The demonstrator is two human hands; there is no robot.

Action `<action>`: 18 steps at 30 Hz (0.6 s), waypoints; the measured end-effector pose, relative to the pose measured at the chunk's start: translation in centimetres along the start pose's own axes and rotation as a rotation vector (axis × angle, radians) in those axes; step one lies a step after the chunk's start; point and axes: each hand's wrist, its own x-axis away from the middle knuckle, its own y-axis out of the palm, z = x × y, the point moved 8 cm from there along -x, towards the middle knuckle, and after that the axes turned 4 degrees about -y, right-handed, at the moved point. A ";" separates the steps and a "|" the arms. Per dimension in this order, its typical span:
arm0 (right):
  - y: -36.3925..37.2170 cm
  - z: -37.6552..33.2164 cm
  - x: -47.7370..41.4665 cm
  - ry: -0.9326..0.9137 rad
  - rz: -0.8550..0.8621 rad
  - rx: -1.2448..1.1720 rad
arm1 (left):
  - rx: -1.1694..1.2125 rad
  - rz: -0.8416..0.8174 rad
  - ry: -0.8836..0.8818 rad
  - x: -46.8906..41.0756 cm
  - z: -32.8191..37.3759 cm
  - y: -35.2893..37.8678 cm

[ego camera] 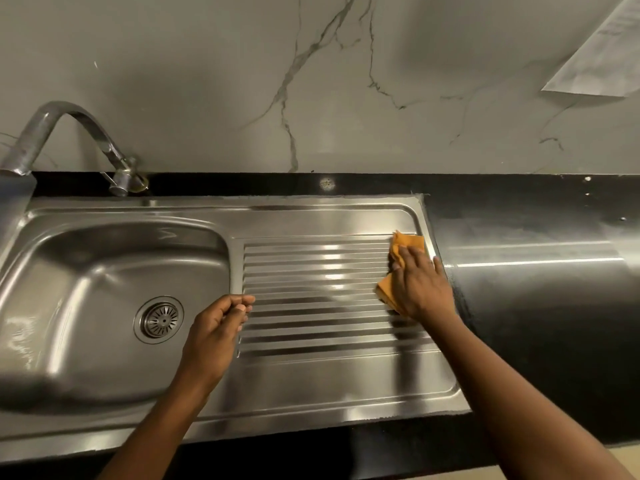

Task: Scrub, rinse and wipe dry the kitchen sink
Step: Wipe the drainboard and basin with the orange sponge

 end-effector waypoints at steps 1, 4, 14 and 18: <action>0.1 0.5 0.2 0.026 0.008 -0.018 | -0.004 -0.006 0.008 0.1 0.1 -0.1; 1.1 -1.6 1.3 0.141 0.063 -0.143 | -0.003 -0.009 0.018 0.1 -0.1 -0.8; 5.1 -22.3 2.4 -0.043 -0.009 -0.302 | 0.002 0.018 0.005 1.0 0.3 -3.6; 5.8 -29.9 2.6 -0.284 -0.102 -0.246 | 0.001 0.052 0.025 1.5 0.4 -4.5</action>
